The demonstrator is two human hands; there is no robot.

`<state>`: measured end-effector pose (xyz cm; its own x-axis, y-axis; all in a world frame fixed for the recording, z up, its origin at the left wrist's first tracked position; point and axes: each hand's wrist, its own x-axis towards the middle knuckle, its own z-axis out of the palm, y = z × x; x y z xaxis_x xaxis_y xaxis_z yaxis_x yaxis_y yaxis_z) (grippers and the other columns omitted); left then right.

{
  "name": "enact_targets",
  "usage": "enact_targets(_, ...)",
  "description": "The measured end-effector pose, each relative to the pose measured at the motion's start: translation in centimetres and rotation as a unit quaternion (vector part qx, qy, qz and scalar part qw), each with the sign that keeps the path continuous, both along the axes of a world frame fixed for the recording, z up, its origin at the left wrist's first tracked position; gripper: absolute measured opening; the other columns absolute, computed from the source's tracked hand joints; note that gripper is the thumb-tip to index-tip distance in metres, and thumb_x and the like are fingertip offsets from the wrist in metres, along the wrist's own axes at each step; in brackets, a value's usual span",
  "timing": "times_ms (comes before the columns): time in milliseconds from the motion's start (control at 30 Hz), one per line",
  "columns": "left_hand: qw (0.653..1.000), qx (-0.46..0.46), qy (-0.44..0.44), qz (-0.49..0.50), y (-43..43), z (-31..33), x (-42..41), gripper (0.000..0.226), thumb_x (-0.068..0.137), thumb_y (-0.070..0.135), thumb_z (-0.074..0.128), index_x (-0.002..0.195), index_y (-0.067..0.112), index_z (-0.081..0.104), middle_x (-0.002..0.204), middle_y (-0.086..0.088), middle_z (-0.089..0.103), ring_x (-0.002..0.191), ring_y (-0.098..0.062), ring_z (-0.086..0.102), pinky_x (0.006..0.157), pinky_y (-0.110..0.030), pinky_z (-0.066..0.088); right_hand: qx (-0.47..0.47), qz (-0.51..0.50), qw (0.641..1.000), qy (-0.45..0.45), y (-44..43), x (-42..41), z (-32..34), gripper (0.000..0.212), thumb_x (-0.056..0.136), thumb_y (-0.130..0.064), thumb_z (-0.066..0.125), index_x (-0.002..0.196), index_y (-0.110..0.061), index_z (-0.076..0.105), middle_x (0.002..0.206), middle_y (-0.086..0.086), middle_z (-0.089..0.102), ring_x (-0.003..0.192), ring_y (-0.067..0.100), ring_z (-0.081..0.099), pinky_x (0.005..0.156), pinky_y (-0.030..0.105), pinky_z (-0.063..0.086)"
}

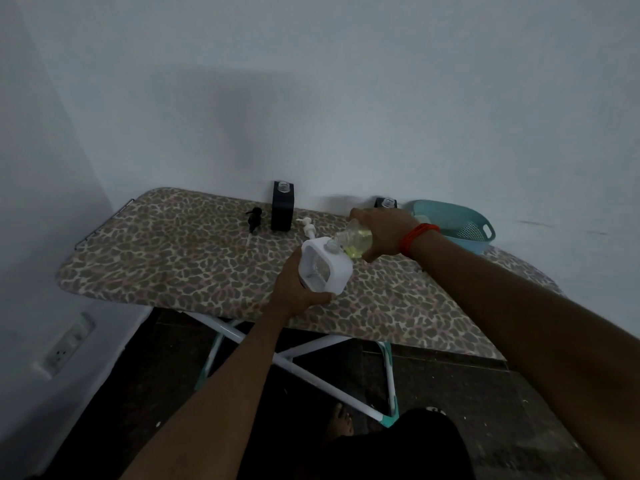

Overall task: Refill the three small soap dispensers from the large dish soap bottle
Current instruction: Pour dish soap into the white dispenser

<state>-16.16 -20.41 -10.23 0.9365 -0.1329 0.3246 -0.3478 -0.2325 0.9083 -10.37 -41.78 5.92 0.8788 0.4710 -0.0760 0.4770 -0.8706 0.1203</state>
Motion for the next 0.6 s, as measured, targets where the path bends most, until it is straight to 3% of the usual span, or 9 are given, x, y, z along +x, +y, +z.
enact_targets(67,1.000,0.002,0.009,-0.004,0.07,-0.05,0.08,0.101,0.055,0.051,0.085,0.139,0.048,0.028,0.139,0.028,0.040,0.121,0.031,0.039,0.094,0.002,0.037,-0.006,0.001,1.000,-0.004,0.11,-0.06,0.07,0.086,0.061,-0.046,0.086,0.132,-0.026,0.042,0.121,0.004,0.064,0.102,0.025,0.063,0.081,0.044,0.055)
enact_targets(200,1.000,-0.004,0.018,-0.008,0.07,0.02,0.14,0.102,0.053,0.052,0.085,0.139,0.046,0.029,0.138,0.027,0.040,0.121,0.031,0.039,0.094,0.003,0.036,-0.020,0.001,1.000,-0.014,0.16,-0.07,0.11,0.090,0.061,-0.049,0.086,0.135,-0.026,0.040,0.121,0.003,0.063,0.105,0.025,0.062,0.084,0.042,0.053)
enact_targets(367,0.999,-0.021,0.027,-0.008,-0.10,0.11,-0.06,0.120,0.046,0.082,0.080,0.143,0.034,0.029,0.142,0.016,0.043,0.129,0.007,0.041,0.098,0.000,0.036,-0.028,-0.002,0.999,-0.023,0.18,-0.19,0.17,0.090,0.062,-0.048,0.087,0.136,-0.025,0.040,0.121,0.005,0.064,0.105,0.027,0.063,0.085,0.042,0.053)
enact_targets(433,0.999,-0.021,0.032,-0.011,-0.10,0.19,-0.08,0.120,0.046,0.079,0.083,0.144,0.034,0.031,0.144,0.013,0.044,0.132,0.002,0.043,0.102,-0.006,0.040,-0.030,-0.004,0.999,-0.025,0.19,-0.25,0.18,0.091,0.062,-0.048,0.086,0.137,-0.025,0.040,0.121,0.005,0.064,0.104,0.027,0.063,0.086,0.044,0.053)
enact_targets(500,0.999,-0.014,0.034,-0.012,-0.11,0.08,0.03,0.116,0.049,0.064,0.087,0.146,0.032,0.031,0.145,0.013,0.043,0.135,-0.002,0.043,0.109,-0.022,0.043,-0.033,-0.005,0.999,-0.025,0.16,-0.33,0.15,0.091,0.062,-0.048,0.086,0.137,-0.024,0.039,0.121,0.005,0.064,0.104,0.026,0.063,0.086,0.043,0.053)
enact_targets(600,0.999,-0.002,0.041,-0.001,-0.12,0.00,0.14,0.120,0.051,0.052,0.085,0.153,0.017,0.031,0.150,0.002,0.043,0.141,-0.018,0.043,0.114,-0.040,0.041,-0.032,-0.005,0.999,-0.029,0.12,-0.33,0.16,0.090,0.062,-0.048,0.086,0.136,-0.025,0.040,0.121,0.004,0.064,0.103,0.026,0.063,0.084,0.041,0.052)
